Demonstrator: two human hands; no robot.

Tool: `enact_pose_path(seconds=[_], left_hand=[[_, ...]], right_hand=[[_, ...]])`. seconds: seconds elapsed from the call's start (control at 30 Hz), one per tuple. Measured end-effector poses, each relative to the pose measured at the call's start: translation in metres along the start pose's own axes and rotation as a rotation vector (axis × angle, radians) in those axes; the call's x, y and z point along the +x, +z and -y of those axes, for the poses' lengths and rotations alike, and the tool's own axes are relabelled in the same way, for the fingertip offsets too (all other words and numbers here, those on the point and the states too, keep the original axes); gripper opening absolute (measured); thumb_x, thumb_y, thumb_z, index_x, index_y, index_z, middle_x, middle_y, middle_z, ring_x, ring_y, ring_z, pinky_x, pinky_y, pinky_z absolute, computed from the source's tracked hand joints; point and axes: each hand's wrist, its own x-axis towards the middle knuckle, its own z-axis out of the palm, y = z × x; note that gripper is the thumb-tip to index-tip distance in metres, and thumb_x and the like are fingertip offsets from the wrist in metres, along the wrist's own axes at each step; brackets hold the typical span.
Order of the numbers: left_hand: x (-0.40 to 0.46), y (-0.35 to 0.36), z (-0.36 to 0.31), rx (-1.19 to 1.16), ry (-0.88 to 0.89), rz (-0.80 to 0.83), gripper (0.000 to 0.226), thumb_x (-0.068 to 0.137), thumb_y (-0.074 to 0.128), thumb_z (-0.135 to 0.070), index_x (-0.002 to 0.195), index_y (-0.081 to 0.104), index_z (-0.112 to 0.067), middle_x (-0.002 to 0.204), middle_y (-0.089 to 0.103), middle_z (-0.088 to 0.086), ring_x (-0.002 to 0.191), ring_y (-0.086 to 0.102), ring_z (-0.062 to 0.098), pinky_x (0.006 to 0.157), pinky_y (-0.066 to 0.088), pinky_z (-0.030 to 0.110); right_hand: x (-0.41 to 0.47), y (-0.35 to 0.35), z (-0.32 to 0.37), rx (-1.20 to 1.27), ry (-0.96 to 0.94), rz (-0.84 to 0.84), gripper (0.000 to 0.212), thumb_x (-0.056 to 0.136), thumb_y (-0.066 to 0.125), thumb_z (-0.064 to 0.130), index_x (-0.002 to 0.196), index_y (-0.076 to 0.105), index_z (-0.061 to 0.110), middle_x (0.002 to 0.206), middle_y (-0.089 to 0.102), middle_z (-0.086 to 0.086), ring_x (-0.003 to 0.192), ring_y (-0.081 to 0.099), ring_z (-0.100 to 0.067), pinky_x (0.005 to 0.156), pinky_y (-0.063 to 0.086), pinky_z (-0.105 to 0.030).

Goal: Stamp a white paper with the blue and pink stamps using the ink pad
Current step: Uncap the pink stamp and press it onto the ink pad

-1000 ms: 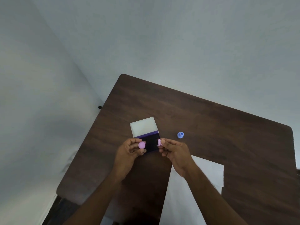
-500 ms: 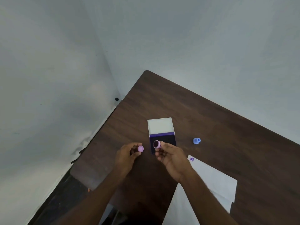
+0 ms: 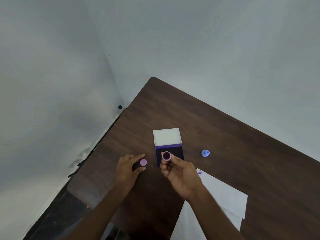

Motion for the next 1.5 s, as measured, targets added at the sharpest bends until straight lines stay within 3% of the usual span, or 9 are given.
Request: enact_pose_path(seconds=[0.2, 0.43, 0.57, 0.77, 0.93, 1.13, 1.3, 1.43, 1.5], left_hand=[[-0.006, -0.027, -0.062, -0.297, 0.116, -0.022, 0.034, 0.072, 0.079, -0.030, 0.105, 0.071, -0.033, 0.104, 0.067, -0.017, 0.099, 0.060, 0.003, 0.086, 0.051, 0.026], [-0.009, -0.032, -0.102, -0.368, 0.202, -0.007, 0.043, 0.064, 0.073, -0.054, 0.097, 0.050, -0.070, 0.104, 0.055, -0.033, 0.098, 0.060, 0.001, 0.082, 0.046, 0.011], [-0.007, -0.031, -0.105, -0.338, 0.261, -0.042, 0.045, 0.064, 0.078, -0.044, 0.093, 0.054, -0.068, 0.101, 0.056, -0.030, 0.097, 0.061, 0.007, 0.083, 0.049, 0.017], [-0.009, -0.032, -0.113, -0.316, 0.278, -0.121, 0.052, 0.066, 0.065, -0.067, 0.111, 0.039, -0.067, 0.095, 0.052, -0.033, 0.091, 0.056, 0.002, 0.081, 0.044, 0.016], [-0.010, -0.037, -0.118, -0.300, 0.283, -0.143, 0.059, 0.065, 0.069, -0.064, 0.112, 0.034, -0.067, 0.095, 0.048, -0.033, 0.085, 0.055, 0.006, 0.077, 0.043, 0.016], [-0.009, -0.032, -0.118, -0.316, 0.260, -0.118, 0.035, 0.064, 0.066, -0.059, 0.098, 0.060, -0.050, 0.098, 0.051, -0.030, 0.093, 0.054, 0.006, 0.080, 0.043, 0.016], [-0.005, -0.020, -0.104, -0.276, 0.170, -0.011, 0.045, 0.066, 0.077, -0.048, 0.108, 0.059, -0.044, 0.112, 0.052, -0.023, 0.107, 0.049, 0.001, 0.087, 0.043, 0.017], [0.000, -0.008, -0.088, -0.183, 0.058, 0.051, 0.052, 0.070, 0.080, -0.041, 0.118, 0.061, -0.035, 0.124, 0.054, -0.013, 0.115, 0.046, 0.004, 0.095, 0.045, 0.027], [0.005, -0.002, -0.080, -0.102, 0.045, 0.053, 0.052, 0.072, 0.078, -0.041, 0.120, 0.061, -0.031, 0.129, 0.056, -0.007, 0.117, 0.045, 0.007, 0.100, 0.043, 0.030]], right_hand=[[0.000, -0.001, -0.001, 0.074, -0.012, 0.028, 0.046, 0.085, 0.057, 0.009, 0.128, 0.052, -0.008, 0.093, 0.063, -0.020, 0.076, 0.062, -0.024, 0.073, 0.055, -0.035], [-0.006, 0.004, 0.001, 0.133, -0.016, 0.129, 0.024, 0.088, 0.052, 0.009, 0.095, 0.074, 0.001, 0.095, 0.070, -0.018, 0.068, 0.065, -0.020, 0.065, 0.054, -0.030], [-0.005, 0.001, 0.000, 0.162, 0.032, 0.145, 0.024, 0.088, 0.052, 0.012, 0.099, 0.072, 0.003, 0.092, 0.069, -0.014, 0.065, 0.054, -0.014, 0.060, 0.050, -0.028], [-0.006, 0.003, -0.002, 0.189, 0.041, 0.161, 0.027, 0.088, 0.053, 0.013, 0.106, 0.065, -0.001, 0.091, 0.069, -0.018, 0.061, 0.064, -0.018, 0.057, 0.056, -0.032], [-0.004, -0.002, 0.001, 0.176, 0.074, 0.225, 0.024, 0.092, 0.051, 0.015, 0.105, 0.066, 0.002, 0.087, 0.069, -0.014, 0.063, 0.060, -0.014, 0.059, 0.052, -0.028], [0.004, -0.018, -0.001, 0.201, 0.059, 0.317, 0.032, 0.079, 0.070, 0.012, 0.109, 0.066, 0.003, 0.089, 0.065, -0.012, 0.069, 0.060, -0.015, 0.062, 0.050, -0.029], [0.012, -0.024, 0.007, -0.077, -0.117, 0.042, 0.026, 0.093, 0.051, 0.011, 0.110, 0.065, -0.003, 0.091, 0.067, -0.015, 0.076, 0.063, -0.021, 0.071, 0.056, -0.033], [0.030, -0.030, 0.009, -0.782, -0.336, -0.399, 0.021, 0.086, 0.066, 0.024, 0.098, 0.073, 0.008, 0.081, 0.072, -0.006, 0.076, 0.064, -0.019, 0.071, 0.054, -0.028], [0.041, -0.030, 0.006, -1.035, -0.411, -0.475, 0.024, 0.081, 0.070, 0.038, 0.094, 0.074, 0.017, 0.082, 0.073, 0.002, 0.078, 0.066, -0.014, 0.076, 0.055, -0.028]])
